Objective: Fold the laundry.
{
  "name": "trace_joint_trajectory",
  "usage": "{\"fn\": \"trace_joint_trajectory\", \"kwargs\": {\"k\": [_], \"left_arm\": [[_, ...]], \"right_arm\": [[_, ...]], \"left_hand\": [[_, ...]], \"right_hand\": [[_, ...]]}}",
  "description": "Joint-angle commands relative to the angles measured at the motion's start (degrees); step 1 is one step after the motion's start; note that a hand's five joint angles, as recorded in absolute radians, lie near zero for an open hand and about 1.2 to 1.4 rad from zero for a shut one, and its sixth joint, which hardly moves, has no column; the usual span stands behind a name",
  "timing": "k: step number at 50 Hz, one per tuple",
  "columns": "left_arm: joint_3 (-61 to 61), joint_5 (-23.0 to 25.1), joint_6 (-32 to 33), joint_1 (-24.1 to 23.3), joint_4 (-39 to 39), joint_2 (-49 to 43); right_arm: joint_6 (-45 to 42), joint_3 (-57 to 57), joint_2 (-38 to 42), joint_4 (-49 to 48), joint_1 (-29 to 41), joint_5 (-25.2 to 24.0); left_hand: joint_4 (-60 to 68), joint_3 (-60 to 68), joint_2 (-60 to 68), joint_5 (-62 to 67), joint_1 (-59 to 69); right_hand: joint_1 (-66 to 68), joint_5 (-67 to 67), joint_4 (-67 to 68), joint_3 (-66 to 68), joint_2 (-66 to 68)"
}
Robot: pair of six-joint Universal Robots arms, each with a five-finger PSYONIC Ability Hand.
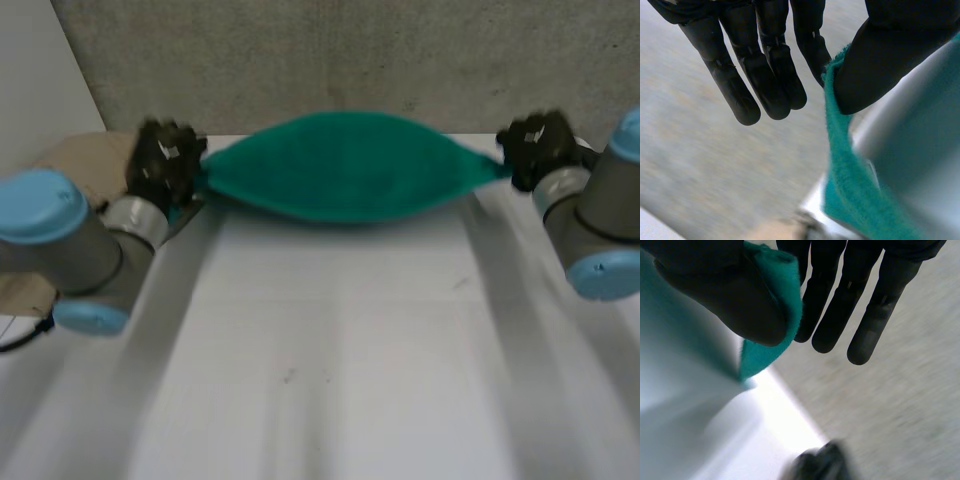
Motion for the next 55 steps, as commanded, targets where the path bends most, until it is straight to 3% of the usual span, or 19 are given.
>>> {"fn": "trace_joint_trajectory", "kwargs": {"k": [1, 4, 10, 16, 18, 24, 30, 36, 47, 55], "left_arm": [[-11.14, 1.64, 2.95, -0.88, -5.78, -0.31], [-14.67, 1.56, 5.59, -0.71, -10.97, 3.65], [-21.7, 0.85, 13.24, -0.79, -31.87, 15.42], [-24.08, 1.29, 15.36, -1.06, -56.03, 22.55], [-23.38, 1.29, 15.62, -1.32, -57.31, 22.47], [-17.16, 0.94, 16.85, -1.85, -48.55, 17.66], [-7.4, 0.94, 16.77, -2.46, -37.99, 9.3], [4.37, 1.38, 16.77, -3.69, -27.88, -2.46], [22.13, 0.77, 16.68, -4.48, -20.84, -19.17], [25.22, -0.02, 16.24, -4.75, -17.42, -21.74]], "right_arm": [[-2.7, 8.06, -0.68, 9.81, -0.47, -0.41], [-6.39, 12.46, -4.19, 16.57, -1.79, -0.41], [-21.12, 25.35, -16.38, 31.85, -6.7, 0.2], [-33.64, 34.87, -26.43, 37.42, -11.72, -0.32], [-34.35, 35.67, -27.32, 36.63, -12.52, -0.5], [-32.07, 34.18, -26.53, 34.26, -12.69, -0.67], [-22.15, 25.75, -15.9, 24.51, -9.98, 0.65], [-17.57, 19.95, -9.31, 17.39, -6.37, 2.58], [-16.33, 9.05, 0.98, 1.92, -2.5, 6.27], [-16.16, 2.37, 7.05, -2.04, -2.06, 7.76]], "left_hand": [[11.13, 11.43, 11.16, 13.06, 13.19], [11.13, 11.43, 11.16, 13.06, 13.19], [11.13, 11.43, 11.16, 13.06, 13.19], [11.13, 11.43, 11.16, 13.06, 13.19], [11.13, 11.43, 11.16, 13.06, 13.19], [11.13, 11.43, 11.16, 13.06, 13.19], [11.13, 11.43, 11.16, 13.06, 13.19], [11.13, 11.43, 11.16, 13.06, 13.19], [11.13, 11.43, 11.16, 13.06, 13.19], [11.13, 11.43, 11.16, 13.06, 13.19]], "right_hand": [[14.5, 10.9, 11.1, 11.56, 12.57], [14.5, 10.9, 11.1, 11.56, 12.57], [14.5, 10.9, 11.1, 11.56, 12.57], [14.5, 10.9, 11.1, 11.56, 12.57], [14.5, 10.9, 11.1, 11.56, 12.57], [14.5, 10.9, 11.1, 11.56, 12.57], [14.5, 10.9, 11.1, 11.56, 12.57], [14.5, 10.9, 11.1, 11.56, 12.57], [14.5, 10.9, 11.1, 11.56, 12.57], [14.5, 10.9, 11.1, 11.56, 12.57]]}}
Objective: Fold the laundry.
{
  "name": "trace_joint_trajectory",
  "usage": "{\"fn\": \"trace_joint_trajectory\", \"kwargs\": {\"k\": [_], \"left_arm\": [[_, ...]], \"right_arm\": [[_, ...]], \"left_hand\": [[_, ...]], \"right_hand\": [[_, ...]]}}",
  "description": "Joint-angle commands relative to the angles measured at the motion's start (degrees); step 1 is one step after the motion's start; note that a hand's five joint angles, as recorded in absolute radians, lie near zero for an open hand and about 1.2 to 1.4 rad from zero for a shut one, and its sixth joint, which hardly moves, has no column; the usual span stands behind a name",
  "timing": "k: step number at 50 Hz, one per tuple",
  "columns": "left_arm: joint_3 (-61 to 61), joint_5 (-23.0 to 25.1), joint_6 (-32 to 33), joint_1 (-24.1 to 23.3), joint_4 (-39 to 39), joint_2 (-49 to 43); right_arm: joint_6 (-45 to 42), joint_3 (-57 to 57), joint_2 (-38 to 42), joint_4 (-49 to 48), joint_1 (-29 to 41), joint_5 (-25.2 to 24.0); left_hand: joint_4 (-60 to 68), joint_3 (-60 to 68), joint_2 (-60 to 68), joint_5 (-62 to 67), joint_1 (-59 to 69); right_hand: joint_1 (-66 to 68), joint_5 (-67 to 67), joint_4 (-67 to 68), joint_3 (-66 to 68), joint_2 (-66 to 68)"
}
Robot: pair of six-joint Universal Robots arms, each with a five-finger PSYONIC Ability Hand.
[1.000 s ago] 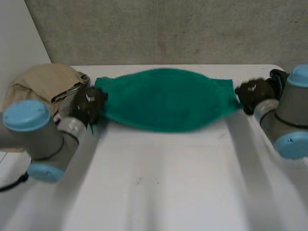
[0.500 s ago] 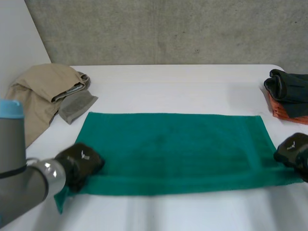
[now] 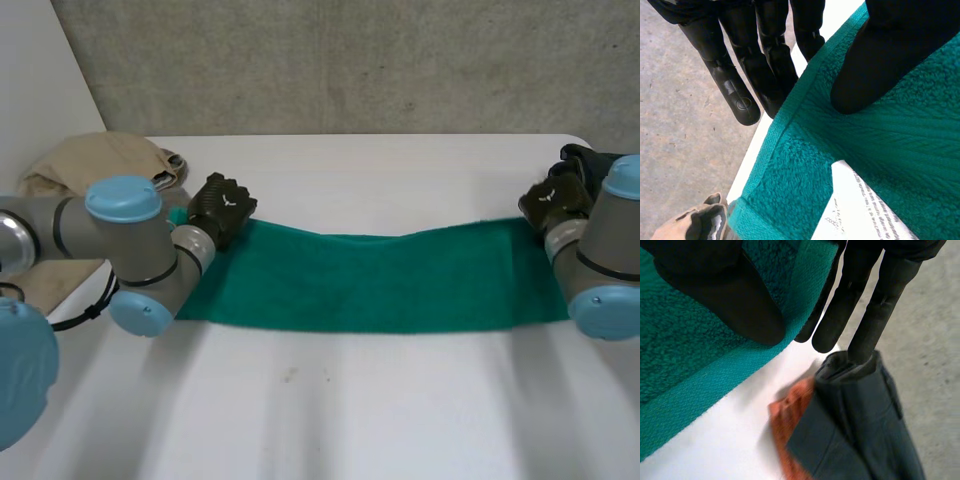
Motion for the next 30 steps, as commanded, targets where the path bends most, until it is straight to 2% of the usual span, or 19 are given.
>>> {"fn": "trace_joint_trajectory", "kwargs": {"k": [1, 2, 3, 4, 6, 8, 12, 14, 16, 19, 22, 26, 30], "left_arm": [[2.42, -1.24, -0.54, -0.21, 3.68, -1.92], [2.42, -1.59, -0.72, -0.39, 4.3, -1.84], [2.25, -1.95, -0.72, -0.56, 4.83, -1.84], [1.55, -1.95, -0.89, -1.09, 5.79, -1.75], [0.76, -1.42, -1.07, -1.96, 6.41, -1.66], [-0.73, -1.33, -1.42, -3.19, 7.11, -0.87], [-4.24, -2.04, -4.48, -3.99, 7.38, 4.81], [-7.05, -2.04, -6.69, -3.82, 7.38, 7.73], [-11.69, -1.69, -9.93, -3.73, 7.55, 11.67], [-17.42, -1.6, -14.42, -3.47, 7.2, 17.14], [-23.58, -1.33, -18.73, -3.2, 7.55, 21.62], [-29.56, -1.16, -22.6, -2.32, 8.61, 25.41], [-33.43, -1.16, -24.54, -2.32, 10.71, 27.08]], "right_arm": [[0.04, -5.74, 5.18, -3.01, 0.63, 1.43], [0.04, -6.09, 5.44, -3.02, 0.64, 1.87], [0.04, -6.27, 5.62, -2.93, 0.72, 2.57], [-0.05, -6.36, 5.8, -2.76, 0.81, 3.27], [0.21, -6.27, 5.89, -2.23, 1.42, 5.64], [0.82, -5.57, 5.27, -2.23, 2.13, 6.96], [4.68, -1.36, 2.12, -0.91, 2.75, 7.76], [7.5, 3.12, -1.92, 0.58, 2.31, 6.36], [9.43, 6.11, -5.26, 1.81, 2.13, 3.99], [13.56, 12.87, -12.02, 5.75, 0.21, -5.47], [14.8, 17.18, -14.58, 9.36, -4.35, -12.25], [14.89, 21.58, -15.47, 11.04, -9.54, -17.36], [14.54, 23.87, -15.56, 9.73, -12.19, -18.34]], "left_hand": [[11.12, 11.43, 11.16, 13.06, 13.18], [11.12, 11.43, 11.16, 13.06, 13.18], [-9.01, -8.7, -8.96, -7.07, -6.95], [-58.88, -58.57, -58.84, -56.94, -56.82], [-46.29, -45.98, -46.24, -44.35, -44.22], [-58.88, -58.57, -58.84, -56.94, -56.82], [-58.88, -58.57, -58.84, -56.94, -56.82], [-58.88, -58.57, -58.84, -56.94, -56.82], [-58.88, -58.57, -58.84, -56.94, -56.82], [-58.88, -58.57, -58.84, -56.94, -56.82], [-58.88, -58.57, -58.84, -56.94, -56.82], [-58.88, -58.57, -58.84, -56.94, -56.82], [-58.88, -58.57, -58.84, -56.94, -56.82]], "right_hand": [[14.5, 10.89, 11.08, 11.54, 12.57], [-9.92, -13.53, -13.34, -12.88, -11.85], [-41.31, -44.91, -44.72, -44.27, -43.24], [-55.5, -59.11, -58.92, -58.46, -57.43], [-55.5, -59.11, -58.92, -58.46, -57.43], [-55.5, -59.11, -58.92, -58.46, -57.43], [-55.5, -59.11, -58.92, -58.46, -57.43], [-55.5, -59.11, -58.92, -58.46, -57.43], [-55.5, -59.11, -58.92, -58.46, -57.43], [-55.5, -59.11, -58.92, -58.46, -57.43], [-50.24, -53.84, -53.65, -53.19, -52.16], [-46.86, -50.46, -50.27, -49.81, -48.78], [-42.49, -46.09, -45.9, -45.44, -44.41]]}}
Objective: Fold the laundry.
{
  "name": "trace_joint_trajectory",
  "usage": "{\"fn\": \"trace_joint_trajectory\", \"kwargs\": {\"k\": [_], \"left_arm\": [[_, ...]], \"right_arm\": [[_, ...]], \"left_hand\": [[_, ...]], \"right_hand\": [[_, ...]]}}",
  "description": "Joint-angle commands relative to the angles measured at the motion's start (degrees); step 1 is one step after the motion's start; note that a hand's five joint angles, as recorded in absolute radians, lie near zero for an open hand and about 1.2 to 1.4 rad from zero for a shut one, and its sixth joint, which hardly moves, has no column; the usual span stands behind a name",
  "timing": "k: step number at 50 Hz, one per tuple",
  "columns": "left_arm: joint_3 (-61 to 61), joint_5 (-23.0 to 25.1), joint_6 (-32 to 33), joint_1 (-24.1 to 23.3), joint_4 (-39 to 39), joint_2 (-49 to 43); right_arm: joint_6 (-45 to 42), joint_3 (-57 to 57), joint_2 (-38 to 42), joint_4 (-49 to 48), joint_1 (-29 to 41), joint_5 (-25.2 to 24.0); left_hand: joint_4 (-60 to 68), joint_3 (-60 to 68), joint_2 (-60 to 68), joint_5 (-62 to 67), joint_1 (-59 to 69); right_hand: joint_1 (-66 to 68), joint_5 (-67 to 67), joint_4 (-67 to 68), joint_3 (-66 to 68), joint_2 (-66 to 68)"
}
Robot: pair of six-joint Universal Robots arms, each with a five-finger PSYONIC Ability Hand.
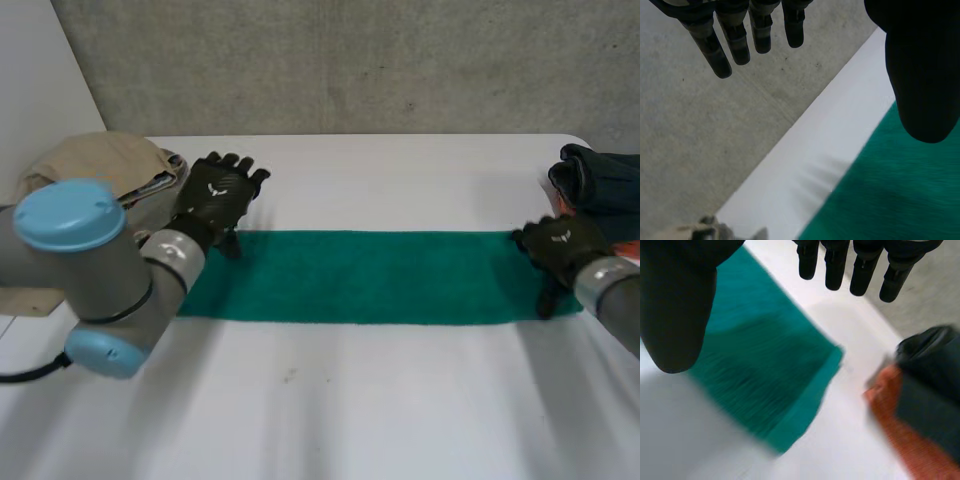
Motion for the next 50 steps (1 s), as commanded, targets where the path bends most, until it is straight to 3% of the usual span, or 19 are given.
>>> {"fn": "trace_joint_trajectory", "kwargs": {"k": [1, 3, 7, 9, 10, 19, 23, 27, 39, 45, 50], "left_arm": [[-8.42, 0.14, -4.75, 0.59, 3.18, 4.2], [-9.39, 0.14, -5.1, 0.6, 4.23, 4.21], [-9.92, 0.14, -5.1, 0.24, 4.94, 3.77], [-9.92, 0.06, -5.1, 0.16, 4.94, 3.68], [-9.92, 0.14, -5.19, 0.16, 4.94, 3.68], [-10.8, -0.03, -5.37, 0.51, 4.86, 7.36], [-11.41, -0.03, -5.54, 0.42, 4.86, 9.21], [-11.85, -0.12, -7.82, 0.51, 4.86, 10.97], [-12.73, -0.56, -14.86, 4.02, 4.59, 16.86], [-13.17, -0.56, -15.39, 4.46, 4.42, 16.95], [-13.88, -0.29, -15.39, 4.46, 4.5, 16.6]], "right_arm": [[-0.41, 5.41, -0.71, -0.35, -6.48, -5.07], [-0.5, 5.5, 0.08, -1.58, -6.66, -4.98], [-1.2, 4.88, 3.32, -5.27, -6.83, -4.45], [-2.08, 4.44, 5.09, -7.3, -7.45, -4.1], [-2.26, 4.18, 5.35, -7.65, -7.71, -3.93], [-10.86, 4.97, 1.15, -8.45, -14.82, 0.29], [-21.03, 5.06, -2.11, -8.79, -19.66, 0.74], [-23.97, 3.74, -3.08, -9.15, -18.09, 1.35], [-19.66, -1.53, -3.44, -22.14, 18.45, -1.19], [-20.1, -7.05, 8.14, -28.31, 33.57, -8.3], [-20.45, -11.8, 16.75, -27.43, 39.9, -11.39]], "left_hand": [[-1.75, -2.54, -2.1, -2.75, -1.28], [-1.75, -2.54, -2.1, -2.75, -1.28], [-1.75, -2.54, -2.1, -2.75, -1.28], [-1.75, -2.54, -2.1, -2.75, -1.28], [-1.75, -2.54, -2.1, -2.75, -1.28], [-1.75, -2.54, -2.1, -2.75, -1.28], [-1.75, -2.54, -2.1, -2.75, -1.28], [-1.75, -2.54, -2.1, -2.75, -1.28], [-1.54, -2.33, -1.88, -2.53, -1.07], [-1.54, -2.33, -1.88, -2.53, -1.07], [-1.54, -2.33, -1.88, -2.53, -1.07]], "right_hand": [[9.6, 7.97, 8.41, 8.45, 8.76], [9.93, 8.3, 8.75, 8.78, 9.1], [25.02, 23.39, 23.83, 23.87, 24.18], [59.08, 57.45, 57.9, 57.93, 58.25], [66.49, 64.86, 65.3, 65.34, 65.65], [66.56, 64.93, 65.38, 65.41, 65.73], [66.56, 64.93, 65.38, 65.41, 65.73], [66.56, 64.93, 65.38, 65.41, 65.73], [66.56, 64.93, 65.38, 65.41, 65.73], [66.56, 64.93, 65.38, 65.41, 65.73], [66.56, 64.93, 65.38, 65.41, 65.73]]}}
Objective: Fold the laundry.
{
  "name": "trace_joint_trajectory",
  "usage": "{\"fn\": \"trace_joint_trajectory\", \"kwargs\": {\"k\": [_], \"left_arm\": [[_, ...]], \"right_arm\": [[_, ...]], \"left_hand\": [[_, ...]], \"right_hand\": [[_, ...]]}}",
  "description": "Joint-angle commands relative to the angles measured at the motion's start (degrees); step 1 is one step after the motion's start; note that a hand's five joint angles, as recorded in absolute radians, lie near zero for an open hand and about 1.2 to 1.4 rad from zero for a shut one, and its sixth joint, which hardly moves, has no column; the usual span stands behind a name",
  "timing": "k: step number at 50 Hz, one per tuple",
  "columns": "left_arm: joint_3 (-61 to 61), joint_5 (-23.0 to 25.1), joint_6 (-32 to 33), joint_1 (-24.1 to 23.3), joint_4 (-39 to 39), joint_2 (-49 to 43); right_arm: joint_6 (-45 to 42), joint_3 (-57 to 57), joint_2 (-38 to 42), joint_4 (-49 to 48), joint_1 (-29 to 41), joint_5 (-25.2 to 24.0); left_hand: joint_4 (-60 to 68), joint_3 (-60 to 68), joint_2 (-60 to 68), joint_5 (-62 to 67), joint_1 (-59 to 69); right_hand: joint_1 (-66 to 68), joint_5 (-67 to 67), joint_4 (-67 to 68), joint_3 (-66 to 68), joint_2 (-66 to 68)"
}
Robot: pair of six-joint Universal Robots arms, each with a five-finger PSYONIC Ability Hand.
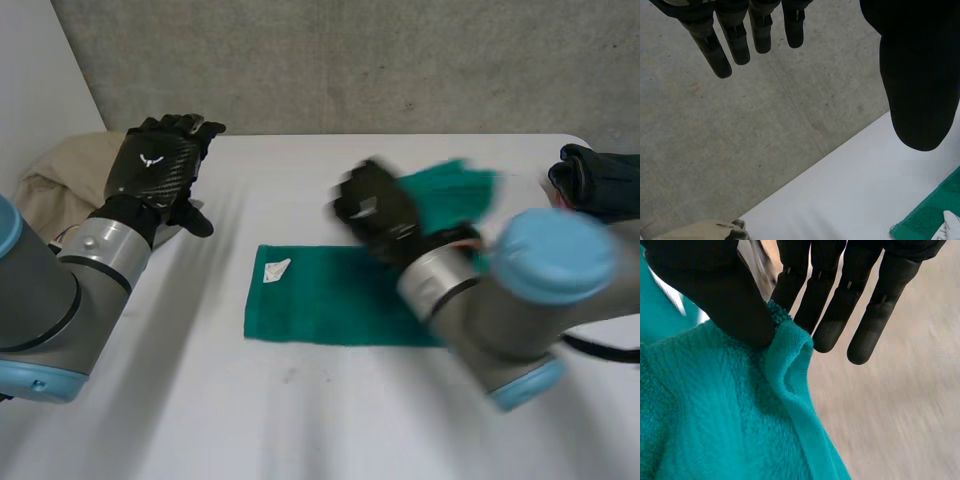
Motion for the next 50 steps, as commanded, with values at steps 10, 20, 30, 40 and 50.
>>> {"fn": "trace_joint_trajectory", "kwargs": {"k": [10, 20, 30, 40, 50], "left_arm": [[-1.4, 0.54, 0.29, -0.82, -0.07, -0.98], [-1.23, 0.63, 0.47, -2.75, 0.37, -0.8], [4.74, 1.51, 1.17, -10.92, 0.28, -8.97], [11.6, -0.68, 5.21, -14.71, -2.0, -20.05], [6.68, -4.64, 5.3, -11.29, -2.88, -9.25]], "right_arm": [[0.92, -6.71, 14.82, 1.27, 11.98, 4.3], [27.11, 8.67, -6.1, 4.95, 0.48, 10.65], [28.19, 16.66, -5.67, 12.43, -10.42, 10.12], [24.84, 15.97, -2.42, 11.46, -13.94, 9.77], [9.29, 11.58, -4.87, 8.75, -12.98, 15.22]], "left_hand": [[-1.75, -2.54, -2.1, -2.75, -1.28], [-1.75, -2.54, -2.1, -2.75, -1.28], [-0.53, -1.32, -0.88, -1.53, -0.06], [-0.19, -0.98, -0.54, -1.19, 0.28], [-0.53, -1.32, -0.88, -1.52, -0.06]], "right_hand": [[-54.51, -56.4, -58.76, -58.39, -57.51], [-54.51, -56.4, -58.76, -58.39, -57.51], [-50.78, -52.67, -55.03, -54.66, -53.77], [15.47, 13.59, 11.23, 11.6, 12.48], [15.49, 13.6, 11.24, 11.61, 12.49]]}}
